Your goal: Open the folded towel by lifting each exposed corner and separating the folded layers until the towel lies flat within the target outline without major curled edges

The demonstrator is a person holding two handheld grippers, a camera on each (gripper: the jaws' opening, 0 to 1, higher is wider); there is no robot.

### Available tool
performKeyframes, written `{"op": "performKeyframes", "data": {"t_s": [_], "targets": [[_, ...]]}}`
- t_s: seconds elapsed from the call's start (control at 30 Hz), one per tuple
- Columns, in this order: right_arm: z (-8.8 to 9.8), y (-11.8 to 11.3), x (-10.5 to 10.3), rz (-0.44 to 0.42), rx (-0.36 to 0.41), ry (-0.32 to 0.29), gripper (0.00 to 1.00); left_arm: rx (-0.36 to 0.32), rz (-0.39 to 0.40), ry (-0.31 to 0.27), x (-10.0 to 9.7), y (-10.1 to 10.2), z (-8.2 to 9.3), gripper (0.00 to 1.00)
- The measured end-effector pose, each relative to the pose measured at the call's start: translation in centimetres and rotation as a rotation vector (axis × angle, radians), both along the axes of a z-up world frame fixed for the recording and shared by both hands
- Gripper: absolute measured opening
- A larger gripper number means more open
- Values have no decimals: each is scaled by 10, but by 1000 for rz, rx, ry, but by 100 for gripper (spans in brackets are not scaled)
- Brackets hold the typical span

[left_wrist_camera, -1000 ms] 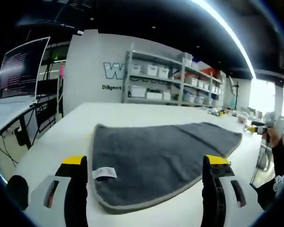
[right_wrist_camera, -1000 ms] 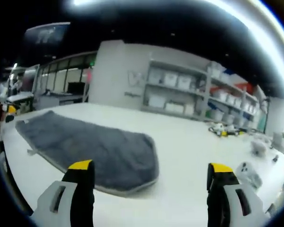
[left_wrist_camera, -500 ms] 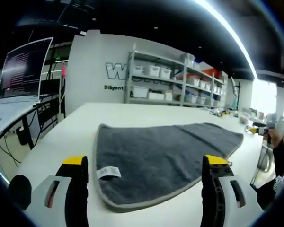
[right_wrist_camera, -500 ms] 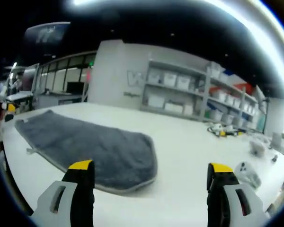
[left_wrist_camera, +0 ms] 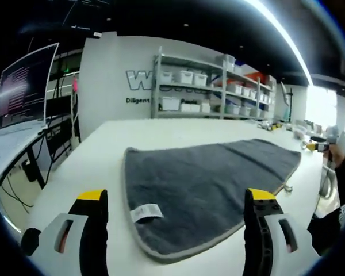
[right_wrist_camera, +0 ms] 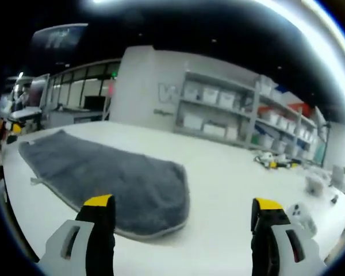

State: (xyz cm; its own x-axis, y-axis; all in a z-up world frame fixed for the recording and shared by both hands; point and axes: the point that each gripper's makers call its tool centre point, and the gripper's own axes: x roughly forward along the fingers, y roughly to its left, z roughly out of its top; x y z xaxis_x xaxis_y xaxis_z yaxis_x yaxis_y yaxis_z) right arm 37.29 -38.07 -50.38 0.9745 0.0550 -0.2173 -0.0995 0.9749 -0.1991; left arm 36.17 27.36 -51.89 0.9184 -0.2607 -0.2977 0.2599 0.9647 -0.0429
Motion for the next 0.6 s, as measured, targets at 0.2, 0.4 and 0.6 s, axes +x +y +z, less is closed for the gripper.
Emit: {"op": "performKeyframes", "data": {"t_s": [0.2,0.4,0.6], "targets": [[8,-3,20,13,-26,11,99,44,-12,11,21,3,5,96],[-2,3,28,20,-16,27,99,41,-11,30,31,4,-6,95],[4,9,26,31,34,-7,99,-20,-23,-14,26,-1,0,100]]}}
